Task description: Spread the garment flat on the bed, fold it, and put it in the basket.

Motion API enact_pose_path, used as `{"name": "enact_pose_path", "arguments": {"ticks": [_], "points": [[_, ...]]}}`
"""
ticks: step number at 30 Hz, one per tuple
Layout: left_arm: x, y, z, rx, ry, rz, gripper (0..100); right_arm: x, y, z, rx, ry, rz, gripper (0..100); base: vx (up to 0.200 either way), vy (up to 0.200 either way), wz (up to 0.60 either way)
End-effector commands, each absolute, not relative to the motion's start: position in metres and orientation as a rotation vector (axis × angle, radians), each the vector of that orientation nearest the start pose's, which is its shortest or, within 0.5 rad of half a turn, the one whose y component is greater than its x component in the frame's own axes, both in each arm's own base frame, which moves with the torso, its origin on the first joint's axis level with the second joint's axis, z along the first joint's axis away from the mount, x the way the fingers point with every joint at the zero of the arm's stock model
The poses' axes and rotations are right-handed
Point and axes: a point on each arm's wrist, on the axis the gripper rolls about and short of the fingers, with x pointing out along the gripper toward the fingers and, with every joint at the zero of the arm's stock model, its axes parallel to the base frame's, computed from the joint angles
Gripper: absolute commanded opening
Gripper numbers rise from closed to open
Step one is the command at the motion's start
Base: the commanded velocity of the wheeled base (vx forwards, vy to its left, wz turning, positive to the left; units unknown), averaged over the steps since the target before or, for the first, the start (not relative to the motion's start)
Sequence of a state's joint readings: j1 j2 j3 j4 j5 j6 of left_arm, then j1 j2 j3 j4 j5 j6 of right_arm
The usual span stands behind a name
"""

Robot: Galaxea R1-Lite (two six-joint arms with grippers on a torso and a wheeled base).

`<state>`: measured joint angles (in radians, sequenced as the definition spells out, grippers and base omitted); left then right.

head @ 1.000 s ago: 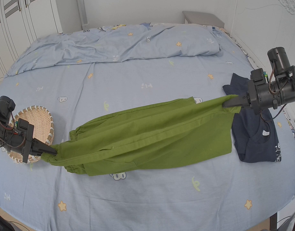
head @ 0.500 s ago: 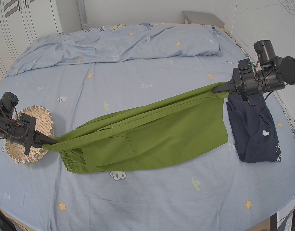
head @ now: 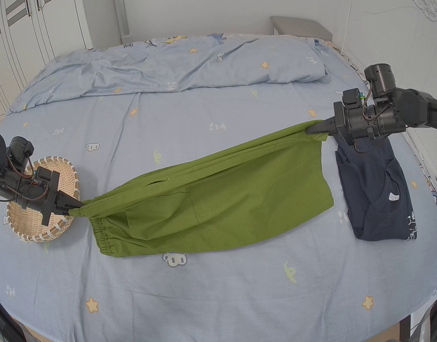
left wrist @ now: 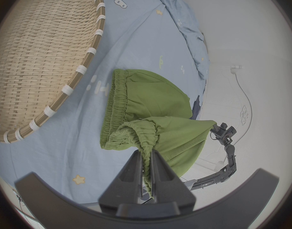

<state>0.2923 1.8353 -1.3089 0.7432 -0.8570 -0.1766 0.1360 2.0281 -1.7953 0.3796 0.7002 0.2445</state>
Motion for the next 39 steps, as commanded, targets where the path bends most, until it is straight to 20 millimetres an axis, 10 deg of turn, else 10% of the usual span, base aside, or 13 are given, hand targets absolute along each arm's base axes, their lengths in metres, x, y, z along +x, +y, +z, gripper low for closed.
{"name": "enact_pose_path", "arguments": {"ticks": [1,31,32,34,35,39], "points": [[0.296,0.068,0.175,-0.848,1.136,-0.399,0,0.407,0.075,0.237,0.396,0.713,0.741,0,0.000,0.000,0.00],[0.310,0.072,0.166,-0.855,1.143,-0.399,0,0.440,0.084,0.203,0.385,0.688,0.752,0,0.000,0.000,0.00],[0.310,0.072,0.166,-0.855,1.143,-0.399,100,0.441,0.084,0.202,0.385,0.689,0.752,0,0.000,0.000,0.00],[0.312,0.072,0.165,-0.855,1.145,-0.400,100,0.442,0.085,0.198,0.387,0.697,0.752,0,0.000,0.000,0.00],[0.313,0.073,0.164,-0.856,1.146,-0.400,100,0.443,0.086,0.197,0.386,0.699,0.753,100,0.000,0.000,0.00],[0.316,0.073,0.164,-0.856,1.143,-0.401,100,0.446,0.088,0.192,0.385,0.706,0.757,100,0.000,0.000,0.00]]}}
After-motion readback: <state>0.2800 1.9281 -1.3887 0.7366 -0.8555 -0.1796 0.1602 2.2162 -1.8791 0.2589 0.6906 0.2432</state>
